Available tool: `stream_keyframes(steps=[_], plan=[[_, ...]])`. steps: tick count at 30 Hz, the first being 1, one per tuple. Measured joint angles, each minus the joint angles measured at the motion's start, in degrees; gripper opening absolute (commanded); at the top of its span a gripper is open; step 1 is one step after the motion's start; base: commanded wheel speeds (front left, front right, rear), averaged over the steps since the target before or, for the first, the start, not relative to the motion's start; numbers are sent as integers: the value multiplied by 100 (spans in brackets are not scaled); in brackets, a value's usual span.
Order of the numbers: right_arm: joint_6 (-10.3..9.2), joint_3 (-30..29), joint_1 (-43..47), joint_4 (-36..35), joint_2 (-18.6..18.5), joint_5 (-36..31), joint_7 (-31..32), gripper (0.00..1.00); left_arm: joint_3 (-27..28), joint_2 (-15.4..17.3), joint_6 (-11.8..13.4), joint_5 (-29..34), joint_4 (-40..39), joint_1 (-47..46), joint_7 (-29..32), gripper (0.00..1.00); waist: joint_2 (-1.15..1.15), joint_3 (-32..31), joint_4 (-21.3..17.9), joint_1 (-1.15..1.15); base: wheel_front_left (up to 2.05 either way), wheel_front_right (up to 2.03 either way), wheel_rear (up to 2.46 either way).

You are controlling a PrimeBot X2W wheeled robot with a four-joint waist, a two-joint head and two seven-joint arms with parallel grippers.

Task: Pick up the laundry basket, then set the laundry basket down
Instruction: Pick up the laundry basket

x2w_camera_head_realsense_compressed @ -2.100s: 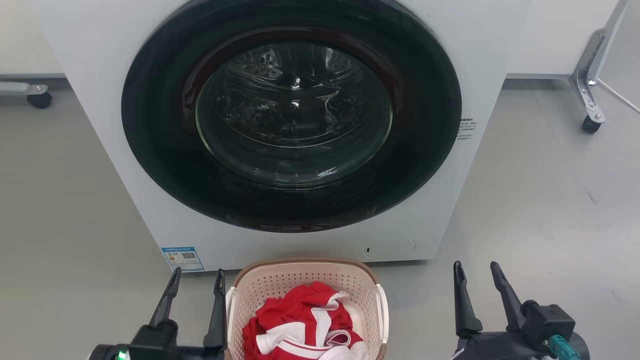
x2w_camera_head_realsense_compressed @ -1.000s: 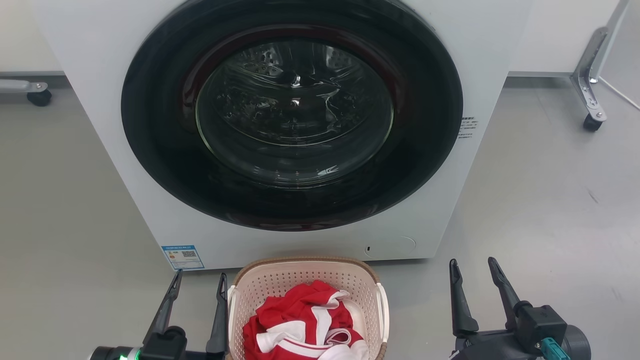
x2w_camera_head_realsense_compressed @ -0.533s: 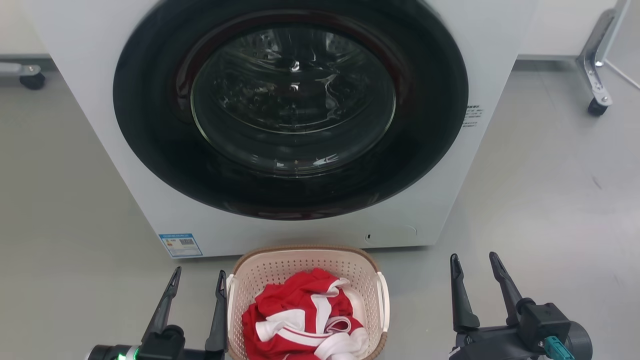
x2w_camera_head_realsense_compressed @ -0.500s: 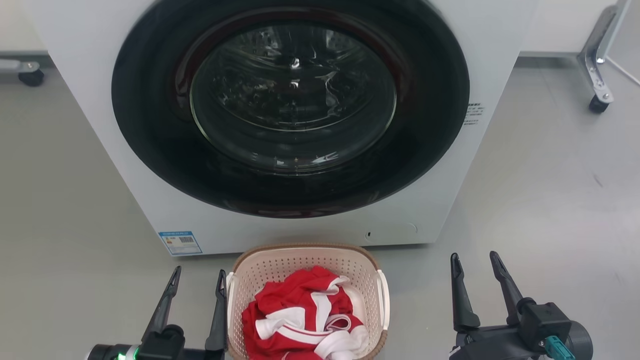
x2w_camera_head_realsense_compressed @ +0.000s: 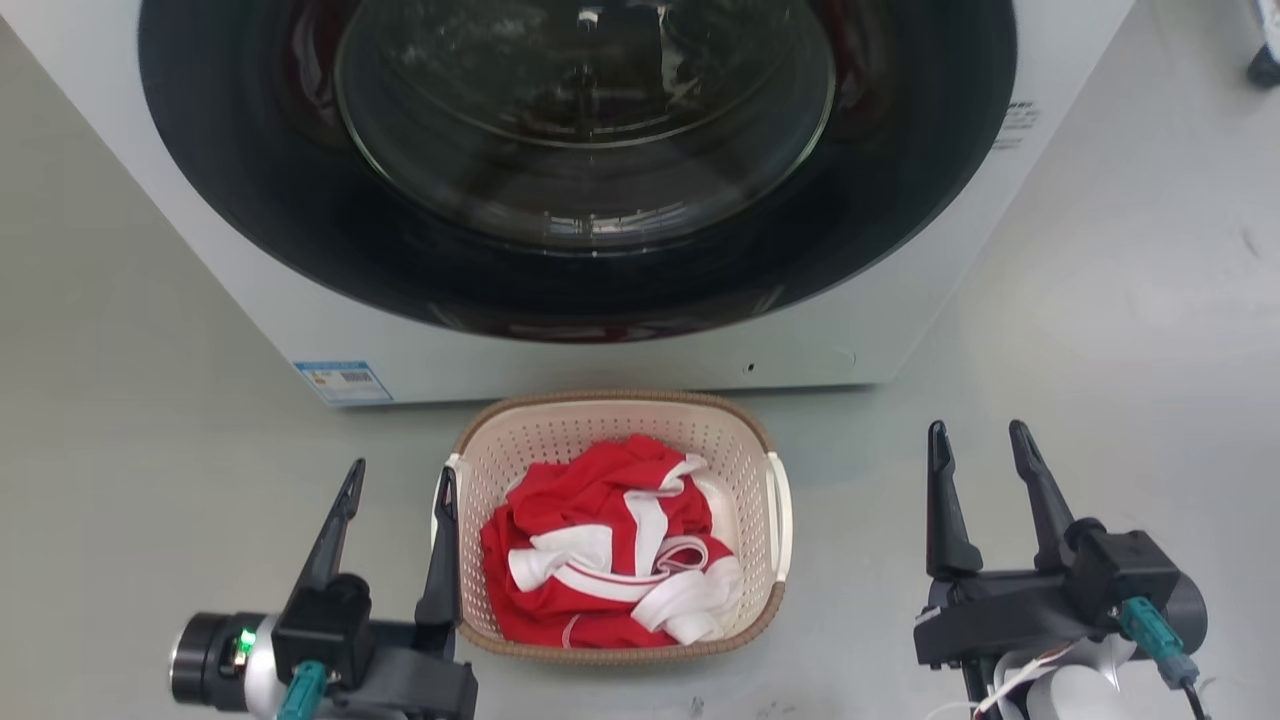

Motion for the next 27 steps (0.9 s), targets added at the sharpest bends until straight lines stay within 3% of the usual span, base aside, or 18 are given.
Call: stream_keyframes(steps=[27], plan=[[119,-31,-1926,1069,-51,-24,-41,100,10,-190,-277,-265,1885,-2254,-1,100,0,2287,258,0,0,0,0]])
